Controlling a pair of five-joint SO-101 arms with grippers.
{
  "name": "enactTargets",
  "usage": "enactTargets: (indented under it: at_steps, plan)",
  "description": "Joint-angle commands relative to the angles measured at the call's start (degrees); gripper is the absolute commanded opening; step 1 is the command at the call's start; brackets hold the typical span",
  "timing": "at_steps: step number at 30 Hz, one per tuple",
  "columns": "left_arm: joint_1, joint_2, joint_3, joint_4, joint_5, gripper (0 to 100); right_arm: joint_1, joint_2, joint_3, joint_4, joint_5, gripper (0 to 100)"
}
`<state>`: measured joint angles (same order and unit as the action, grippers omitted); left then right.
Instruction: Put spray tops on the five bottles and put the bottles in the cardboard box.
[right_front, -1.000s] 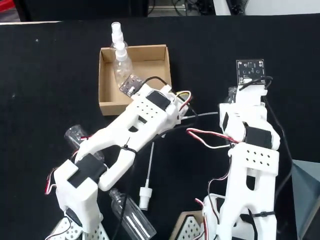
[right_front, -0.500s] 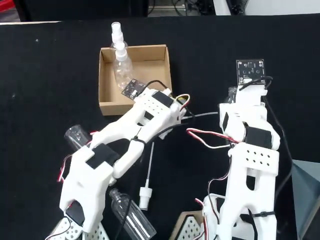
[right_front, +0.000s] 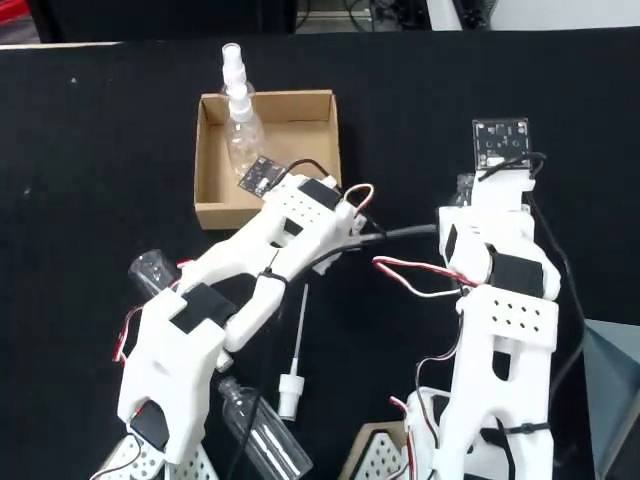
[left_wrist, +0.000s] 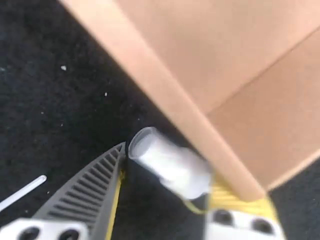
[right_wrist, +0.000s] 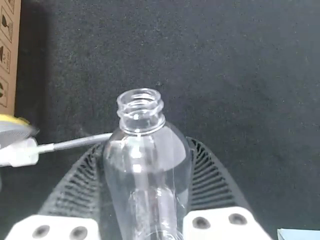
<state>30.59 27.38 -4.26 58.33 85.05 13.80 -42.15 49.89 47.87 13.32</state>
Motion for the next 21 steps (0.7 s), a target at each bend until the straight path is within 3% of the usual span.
enactTargets:
  at_steps: [1, 21]
  plan:
    - [-2.0, -0.9, -2.9, -0.3, 0.1, 17, 1.0, -2.6, -0.6, -1.7, -0.3, 3.8]
    - [-1.7, -0.8, -2.5, -0.4, -3.1, 17, 1.0, -2.6, -0.6, -1.7, -0.3, 3.8]
